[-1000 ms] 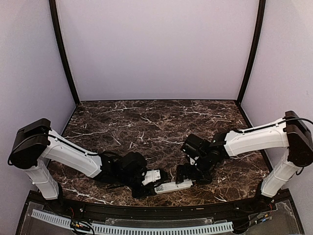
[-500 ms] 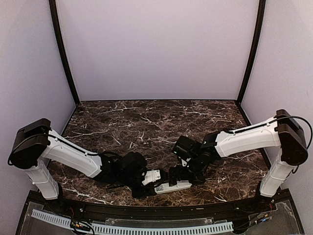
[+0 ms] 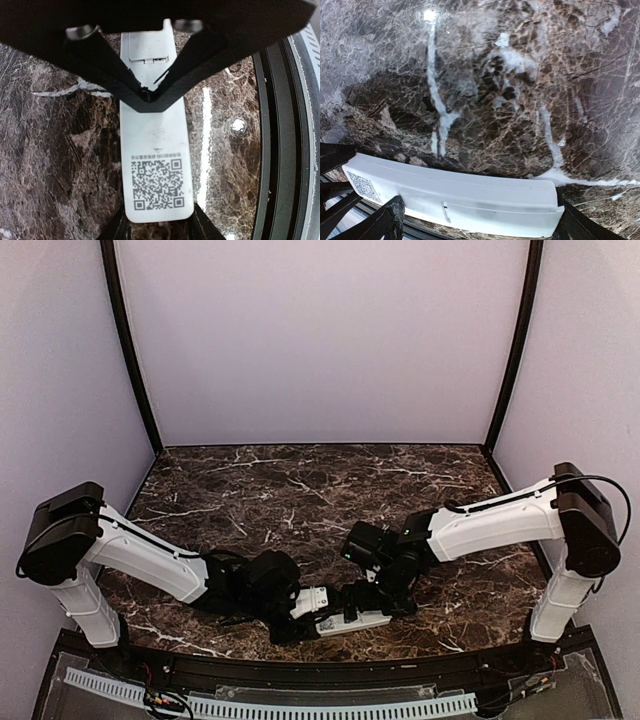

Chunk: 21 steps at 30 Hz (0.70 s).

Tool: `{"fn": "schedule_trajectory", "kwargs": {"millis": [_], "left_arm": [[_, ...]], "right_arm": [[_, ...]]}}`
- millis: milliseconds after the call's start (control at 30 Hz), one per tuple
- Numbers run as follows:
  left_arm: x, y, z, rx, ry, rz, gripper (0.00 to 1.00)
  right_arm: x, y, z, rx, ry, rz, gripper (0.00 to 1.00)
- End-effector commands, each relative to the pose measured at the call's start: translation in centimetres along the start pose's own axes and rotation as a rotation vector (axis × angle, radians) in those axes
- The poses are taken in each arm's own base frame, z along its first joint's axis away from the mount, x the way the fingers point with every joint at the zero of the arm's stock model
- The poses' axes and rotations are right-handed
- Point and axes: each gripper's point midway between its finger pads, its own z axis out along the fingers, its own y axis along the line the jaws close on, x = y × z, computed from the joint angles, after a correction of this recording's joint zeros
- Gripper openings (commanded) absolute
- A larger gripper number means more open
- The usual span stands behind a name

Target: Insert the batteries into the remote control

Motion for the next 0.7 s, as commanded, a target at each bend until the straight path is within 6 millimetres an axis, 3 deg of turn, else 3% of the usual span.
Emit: {"fn": "schedule_trajectory", "kwargs": {"millis": [0, 133, 400, 667], "left_arm": [[1.3, -0.5, 0.3, 0.024, 0.028, -0.015, 0.37], [1.2, -0.4, 0.4, 0.025, 0.028, -0.015, 0.37], [1.3, -0.5, 0.3, 0.024, 0.030, -0.013, 0.37], [1.3, -0.5, 0.3, 0.025, 0.035, -0.015, 0.37]], "right_arm": [[0.3, 2.1, -0.1, -0.046, -0.002, -0.007, 0.97], [0.3, 3.2, 0.0, -0.077, 0.000, -0.034, 0.98], [0.2, 0.0, -0.1, 0.029, -0.019, -0.026, 0.99], [-0.5, 0.3, -0.1, 0.014, -0.016, -0.075, 0.99]]}}
